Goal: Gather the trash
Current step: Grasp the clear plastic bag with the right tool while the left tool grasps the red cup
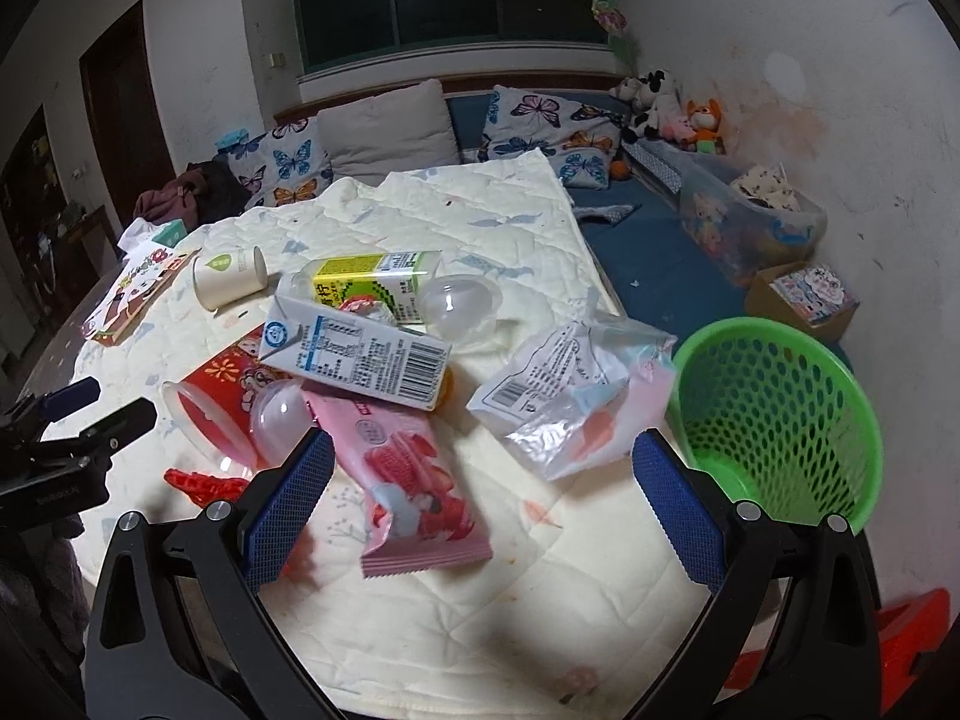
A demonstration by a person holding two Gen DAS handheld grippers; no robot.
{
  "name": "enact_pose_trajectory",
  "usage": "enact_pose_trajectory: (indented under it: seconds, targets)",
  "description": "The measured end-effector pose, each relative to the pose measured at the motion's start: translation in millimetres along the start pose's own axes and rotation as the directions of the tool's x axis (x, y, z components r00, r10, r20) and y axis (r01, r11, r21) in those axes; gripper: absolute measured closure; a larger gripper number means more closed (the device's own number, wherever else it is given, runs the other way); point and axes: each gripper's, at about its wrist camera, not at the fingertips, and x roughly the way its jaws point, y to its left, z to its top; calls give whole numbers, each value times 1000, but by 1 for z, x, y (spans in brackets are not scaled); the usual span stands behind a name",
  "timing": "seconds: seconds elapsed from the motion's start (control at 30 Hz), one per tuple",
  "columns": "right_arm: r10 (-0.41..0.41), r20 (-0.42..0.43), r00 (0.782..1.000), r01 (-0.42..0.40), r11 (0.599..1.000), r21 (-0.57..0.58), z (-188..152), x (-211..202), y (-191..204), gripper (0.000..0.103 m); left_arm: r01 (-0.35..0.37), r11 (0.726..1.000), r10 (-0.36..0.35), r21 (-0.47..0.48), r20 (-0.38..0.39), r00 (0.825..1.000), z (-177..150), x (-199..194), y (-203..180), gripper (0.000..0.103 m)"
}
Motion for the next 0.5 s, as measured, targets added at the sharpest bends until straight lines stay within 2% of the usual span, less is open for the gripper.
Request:
enact_pose_trajectory:
  seconds: [0.1, 0.13, 0.2, 0.33, 0.5]
  targets:
    - [51, -16, 999, -51, 999, 11, -3, 1, 0, 6, 9, 1000, -8, 21, -7, 1000, -3, 7, 3, 10]
    - [64, -16, 998, -63, 998, 9, -5, 0, 2, 8, 12, 1000, -12, 24, -8, 1000, -2, 8, 3, 19]
    - [88, -17, 996, -88, 996, -9, -9, -3, 9, 8, 28, 999, -27, 34, -22, 999, -1, 16, 5, 26]
    - [96, -15, 995, -96, 994, -47, -16, -9, 24, 9, 59, 997, -57, 43, -48, 997, -1, 29, 7, 31]
    - [88, -6, 996, -88, 994, -59, -12, -9, 26, 10, 56, 997, -52, 52, -68, 996, -3, 40, 8, 35]
